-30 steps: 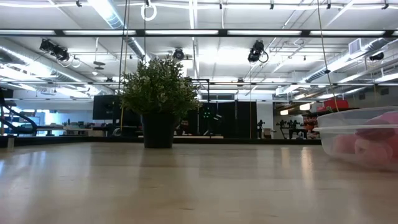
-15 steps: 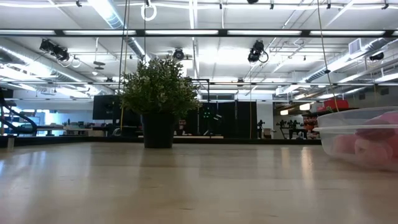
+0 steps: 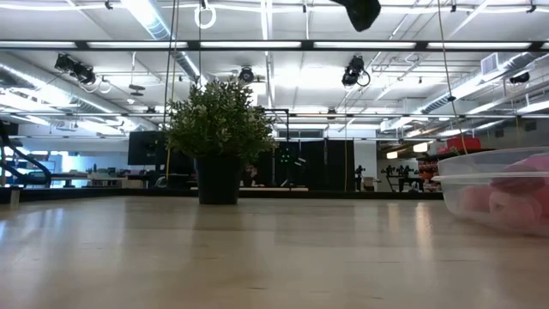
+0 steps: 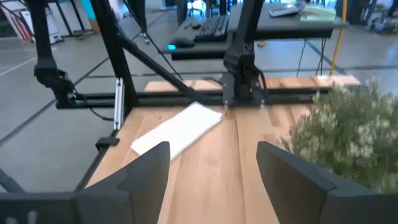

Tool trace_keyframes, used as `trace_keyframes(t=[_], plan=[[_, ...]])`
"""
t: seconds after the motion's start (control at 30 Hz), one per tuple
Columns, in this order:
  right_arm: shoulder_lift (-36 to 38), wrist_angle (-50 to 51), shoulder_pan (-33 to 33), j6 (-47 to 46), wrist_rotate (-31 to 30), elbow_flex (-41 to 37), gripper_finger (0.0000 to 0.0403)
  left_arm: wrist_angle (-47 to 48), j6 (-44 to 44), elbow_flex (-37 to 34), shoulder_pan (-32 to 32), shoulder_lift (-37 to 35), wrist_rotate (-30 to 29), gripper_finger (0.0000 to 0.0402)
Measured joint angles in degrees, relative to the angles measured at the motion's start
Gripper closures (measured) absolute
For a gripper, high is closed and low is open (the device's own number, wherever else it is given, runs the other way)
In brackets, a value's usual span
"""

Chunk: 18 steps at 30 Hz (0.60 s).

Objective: Pick and placing Produce into tupperware
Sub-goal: Return to Home Position

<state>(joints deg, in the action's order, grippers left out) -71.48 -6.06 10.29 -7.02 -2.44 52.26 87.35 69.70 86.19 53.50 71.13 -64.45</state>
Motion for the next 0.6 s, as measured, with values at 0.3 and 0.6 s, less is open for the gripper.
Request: trace_keyframes(t=[0.3, 0.6], plan=[[0.1, -0.4, 0.0, -0.5, -0.5, 0.1, 0.0153, -5.1, 12.6, -14.6, 3.5, 0.0, 0.1, 0.0257], [0.2, -1.0, -0.4, -0.3, -0.5, 3.0, 0.0153, -39.3, -10.2, -24.5, 3.1, -0.4, 1.7, 0.0264]])
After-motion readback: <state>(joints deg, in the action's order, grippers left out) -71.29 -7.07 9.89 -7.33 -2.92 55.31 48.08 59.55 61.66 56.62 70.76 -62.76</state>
